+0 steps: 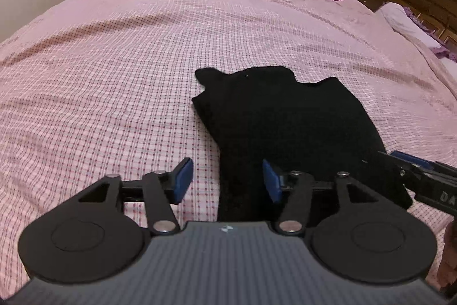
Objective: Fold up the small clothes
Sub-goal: 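Open both grippers and pull them back from the folded cardigan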
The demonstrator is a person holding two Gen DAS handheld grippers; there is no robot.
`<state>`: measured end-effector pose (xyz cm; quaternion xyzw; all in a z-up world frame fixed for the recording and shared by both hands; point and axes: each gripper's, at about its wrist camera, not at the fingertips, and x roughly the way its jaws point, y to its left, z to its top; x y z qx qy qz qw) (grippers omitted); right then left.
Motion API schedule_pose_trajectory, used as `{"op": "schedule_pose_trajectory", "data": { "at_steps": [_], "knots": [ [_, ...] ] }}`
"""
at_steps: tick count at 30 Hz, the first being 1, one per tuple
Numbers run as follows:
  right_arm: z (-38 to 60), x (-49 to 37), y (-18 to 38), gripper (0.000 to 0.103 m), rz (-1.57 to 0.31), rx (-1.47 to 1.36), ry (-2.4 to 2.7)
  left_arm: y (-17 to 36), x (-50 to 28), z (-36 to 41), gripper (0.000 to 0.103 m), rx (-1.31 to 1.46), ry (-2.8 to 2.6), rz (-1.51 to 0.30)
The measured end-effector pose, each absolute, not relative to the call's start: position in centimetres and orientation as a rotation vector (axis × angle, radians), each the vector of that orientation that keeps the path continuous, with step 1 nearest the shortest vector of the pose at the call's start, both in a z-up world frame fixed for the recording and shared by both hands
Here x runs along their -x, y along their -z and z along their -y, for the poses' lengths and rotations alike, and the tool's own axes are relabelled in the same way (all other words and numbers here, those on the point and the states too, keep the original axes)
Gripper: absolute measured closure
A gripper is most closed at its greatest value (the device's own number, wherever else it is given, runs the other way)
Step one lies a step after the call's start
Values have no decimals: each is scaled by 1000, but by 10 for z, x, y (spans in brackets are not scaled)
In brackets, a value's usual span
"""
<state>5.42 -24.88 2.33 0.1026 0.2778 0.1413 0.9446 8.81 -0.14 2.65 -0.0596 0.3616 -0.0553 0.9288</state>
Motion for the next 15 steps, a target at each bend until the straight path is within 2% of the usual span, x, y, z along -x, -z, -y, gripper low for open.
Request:
{"op": "schedule_pose_trajectory", "data": {
  "at_steps": [1, 9, 15],
  "knots": [
    [248, -50, -25, 38, -564, -206, -284, -28, -85, 3, 35, 122, 109, -745],
    [246, -20, -31, 37, -612, -192, -266, -32, -50, 12, 15, 90, 81, -764],
    [245, -2, -26, 36, -649, -174, -244, -26, -36, 14, 11, 77, 54, -812]
  ]
}}
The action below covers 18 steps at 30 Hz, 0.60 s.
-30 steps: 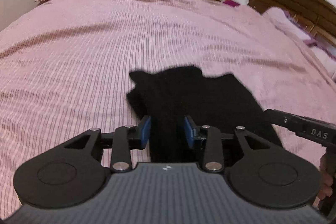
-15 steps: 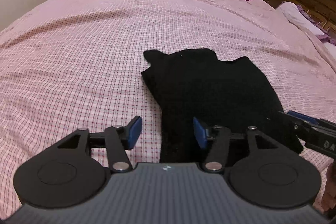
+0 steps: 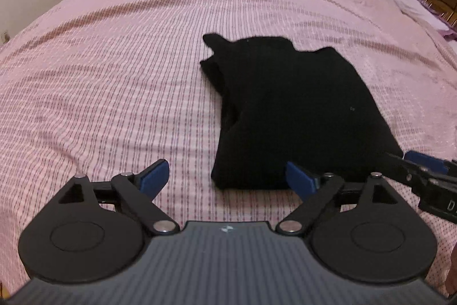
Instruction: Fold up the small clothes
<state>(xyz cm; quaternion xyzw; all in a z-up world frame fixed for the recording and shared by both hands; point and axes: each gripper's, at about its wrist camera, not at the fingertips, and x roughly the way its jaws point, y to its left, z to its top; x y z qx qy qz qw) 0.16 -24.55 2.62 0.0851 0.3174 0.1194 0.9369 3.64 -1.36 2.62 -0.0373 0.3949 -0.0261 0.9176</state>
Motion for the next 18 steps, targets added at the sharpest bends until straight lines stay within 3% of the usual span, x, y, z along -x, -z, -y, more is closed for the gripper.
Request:
{"op": "schedule_pose_trajectory", "data": {
  "at_steps": [18],
  "knots": [
    [247, 2, 2, 36, -781, -208, -210, -7, -30, 34, 8, 39, 78, -908]
  ]
}}
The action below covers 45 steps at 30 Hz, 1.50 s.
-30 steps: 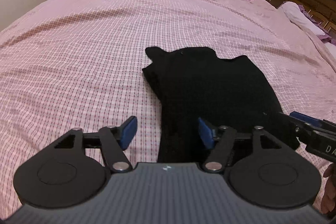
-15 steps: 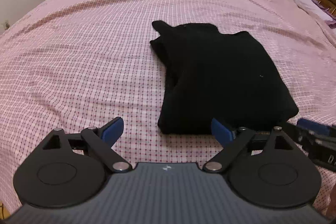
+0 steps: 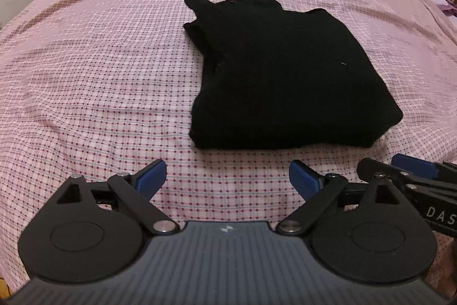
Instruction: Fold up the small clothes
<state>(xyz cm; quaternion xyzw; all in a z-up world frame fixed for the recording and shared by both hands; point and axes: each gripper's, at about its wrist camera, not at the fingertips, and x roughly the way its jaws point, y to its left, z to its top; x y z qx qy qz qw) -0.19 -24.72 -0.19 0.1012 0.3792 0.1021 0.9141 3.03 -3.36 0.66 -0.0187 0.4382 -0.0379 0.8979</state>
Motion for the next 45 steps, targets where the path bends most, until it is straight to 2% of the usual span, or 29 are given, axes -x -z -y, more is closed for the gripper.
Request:
{"op": "schedule_pose_trajectory", "data": {
  "at_steps": [45],
  "knots": [
    [245, 3, -2, 36, -773, -197, -215, -5, -33, 36, 8, 31, 81, -918]
  ]
}}
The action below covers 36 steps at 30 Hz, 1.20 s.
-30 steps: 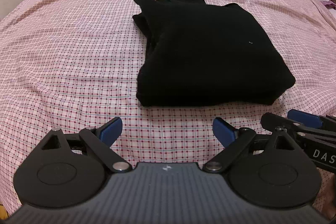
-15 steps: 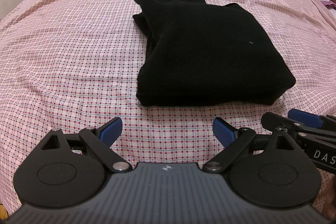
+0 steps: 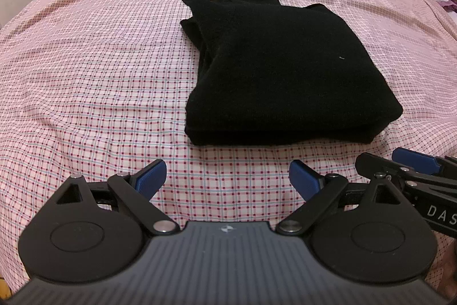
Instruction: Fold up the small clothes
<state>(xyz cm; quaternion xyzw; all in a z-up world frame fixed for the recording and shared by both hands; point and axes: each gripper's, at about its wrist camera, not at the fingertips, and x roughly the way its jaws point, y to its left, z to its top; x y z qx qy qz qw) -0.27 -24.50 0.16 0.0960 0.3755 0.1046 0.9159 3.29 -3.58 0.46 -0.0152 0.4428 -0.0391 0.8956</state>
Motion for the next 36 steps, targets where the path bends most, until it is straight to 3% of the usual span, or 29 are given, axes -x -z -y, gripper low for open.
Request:
{"op": "schedule_pose_trajectory", "data": {
  "at_steps": [36],
  "knots": [
    [245, 3, -2, 35, -771, -198, -215, -4, -34, 34, 8, 35, 80, -925]
  ]
}}
